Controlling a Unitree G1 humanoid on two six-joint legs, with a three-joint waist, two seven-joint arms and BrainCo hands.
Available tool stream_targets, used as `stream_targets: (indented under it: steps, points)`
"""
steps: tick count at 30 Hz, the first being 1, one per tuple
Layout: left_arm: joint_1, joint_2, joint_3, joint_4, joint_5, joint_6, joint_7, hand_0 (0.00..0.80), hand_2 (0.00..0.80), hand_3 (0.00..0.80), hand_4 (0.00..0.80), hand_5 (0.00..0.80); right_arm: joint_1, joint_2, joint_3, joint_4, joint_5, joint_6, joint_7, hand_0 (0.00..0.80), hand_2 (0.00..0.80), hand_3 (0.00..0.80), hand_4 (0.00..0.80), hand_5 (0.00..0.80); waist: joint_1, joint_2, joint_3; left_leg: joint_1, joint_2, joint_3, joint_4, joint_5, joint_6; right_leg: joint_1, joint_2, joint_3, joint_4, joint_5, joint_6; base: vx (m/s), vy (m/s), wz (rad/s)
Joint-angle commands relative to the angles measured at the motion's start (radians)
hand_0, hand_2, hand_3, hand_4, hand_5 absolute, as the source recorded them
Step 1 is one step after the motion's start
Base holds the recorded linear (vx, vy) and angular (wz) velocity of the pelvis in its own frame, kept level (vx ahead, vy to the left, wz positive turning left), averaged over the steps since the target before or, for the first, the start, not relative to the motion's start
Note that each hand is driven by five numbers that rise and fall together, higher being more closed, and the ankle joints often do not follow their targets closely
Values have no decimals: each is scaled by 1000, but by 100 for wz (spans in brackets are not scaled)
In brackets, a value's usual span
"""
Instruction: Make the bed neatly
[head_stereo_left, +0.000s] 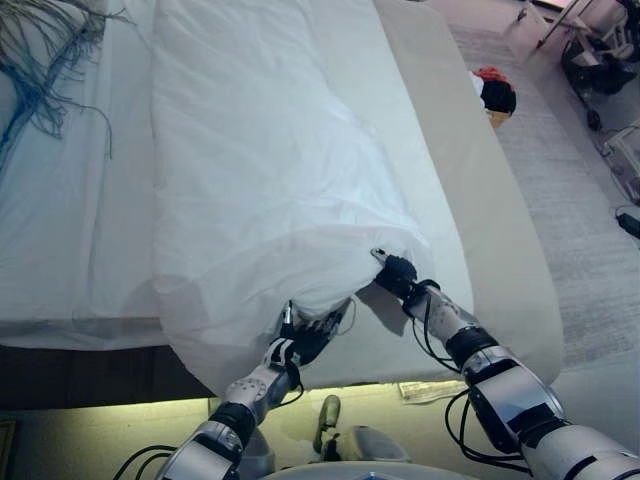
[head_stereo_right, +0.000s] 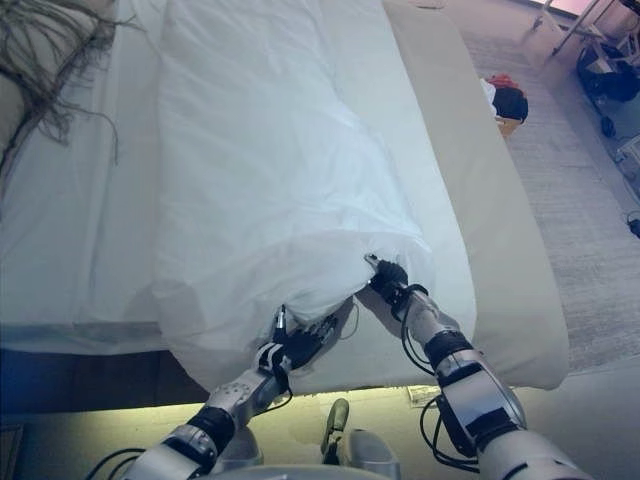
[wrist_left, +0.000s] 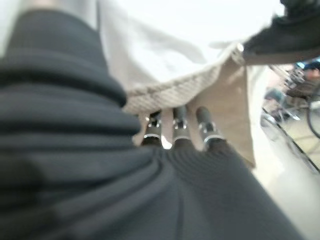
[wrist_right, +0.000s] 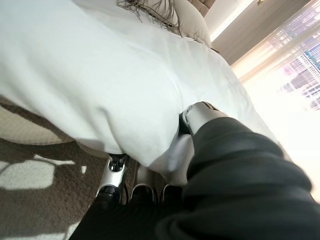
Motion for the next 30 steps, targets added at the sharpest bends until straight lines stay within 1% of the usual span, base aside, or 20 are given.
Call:
stream_targets:
  steps: [1,9,18,24,28,29,30]
  points:
    - [-17,-80,-34,-17,-55,-90,-62,0,0,0,0,0,-24,-48,-80,-42,8,-49,17,800,800,800,800,800,49,-6,-80,15,30,-21,-1,-66,11,22,-102,-37,2,20,114,0,0,0]
    - [25,-87,-30,-9,-55,-205,-35,0,0,0,0,0,-28,-70,-101,1,3,-46,45,800,800,800,800,800,71,4,-75,4,30,-43,-1,-65,8,28,-105,-59,5,13,110,-11,7,7]
    - [31,-73,45,24,-55,-280,-27,0,0,0,0,0,-36,-89,-114,28,0,-31,45,800,800,800,800,800,87,10,-71,-8,30,-61,-1,-59,4,35,-103,-81,4,6,103,-23,3,10]
    - [40,-65,107,43,-55,-300,-29,0,0,0,0,0,-23,-96,-132,43,-12,-25,51,800,800,800,800,800,94,18,-76,-8,27,-67,-1,-57,1,42,-105,-89,4,1,100,5,20,5]
    - [42,-47,131,52,-55,-299,-28,0,0,0,0,0,-8,-96,-139,48,-19,-23,58,800,800,800,800,800,96,21,-82,-2,27,-70,-1,-58,1,48,-105,-93,4,-2,98,12,7,1]
    - [43,-42,137,53,-55,-297,-23,119,119,119,119,119,-4,-96,-141,49,-23,-22,61,800,800,800,800,800,96,22,-84,1,27,-70,-1,-58,0,51,-105,-93,5,-3,98,44,23,4]
    - [44,-38,145,55,-51,-292,-24,285,285,285,285,285,-1,-96,-141,48,-25,-20,62,800,800,800,800,800,96,23,-87,4,26,-70,-1,-59,0,54,-104,-92,4,-4,97,48,23,6]
